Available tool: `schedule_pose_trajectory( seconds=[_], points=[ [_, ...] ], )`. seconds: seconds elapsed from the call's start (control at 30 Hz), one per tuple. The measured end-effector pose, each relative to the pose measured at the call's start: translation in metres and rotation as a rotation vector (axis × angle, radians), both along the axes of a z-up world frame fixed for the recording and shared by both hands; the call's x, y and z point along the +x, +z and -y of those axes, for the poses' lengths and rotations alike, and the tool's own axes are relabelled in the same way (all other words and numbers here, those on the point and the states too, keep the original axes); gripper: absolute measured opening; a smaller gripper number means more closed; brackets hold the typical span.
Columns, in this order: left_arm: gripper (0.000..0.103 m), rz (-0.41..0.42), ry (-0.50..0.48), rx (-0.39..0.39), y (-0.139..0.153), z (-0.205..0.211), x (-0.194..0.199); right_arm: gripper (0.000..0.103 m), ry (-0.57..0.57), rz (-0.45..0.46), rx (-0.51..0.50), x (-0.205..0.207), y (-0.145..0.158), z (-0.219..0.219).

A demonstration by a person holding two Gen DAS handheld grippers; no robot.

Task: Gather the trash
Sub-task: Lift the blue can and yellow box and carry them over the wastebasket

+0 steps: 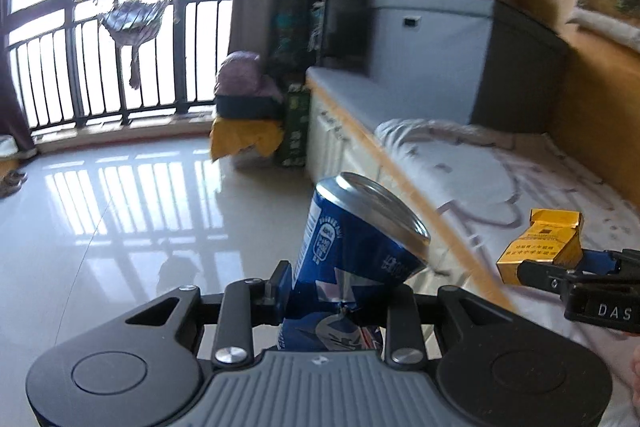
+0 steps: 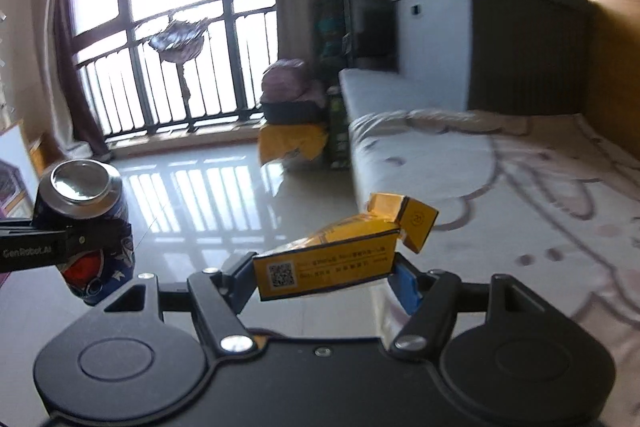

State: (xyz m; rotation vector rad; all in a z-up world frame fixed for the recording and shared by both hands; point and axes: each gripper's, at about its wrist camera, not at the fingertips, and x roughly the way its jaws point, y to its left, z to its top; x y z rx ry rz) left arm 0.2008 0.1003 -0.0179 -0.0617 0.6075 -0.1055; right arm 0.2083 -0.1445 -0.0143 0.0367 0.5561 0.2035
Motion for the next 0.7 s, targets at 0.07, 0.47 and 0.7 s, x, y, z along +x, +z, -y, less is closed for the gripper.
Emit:
schedule_pose_trajectory(
  seconds=[0.07,0.47,0.7],
  points=[
    [0.031,-0.025,0.009,-0.005,-0.013,-0.009,0.005,0.07,0.027,-0.027,-0.006,0.007,-0.014,-0.012],
    [0.031,-0.096,0.021,-0.031,-0.072,-0.021,0.039,0.07,0.097,-0.18,0.033,0.061,-0.075,-0.045],
    [0.031,-0.184,0.048,-0.038,-0.121,-0.034,0.056,0.07,0.176,-0.331,-0.003,0.091,-0.136,-0.071]
  ],
)
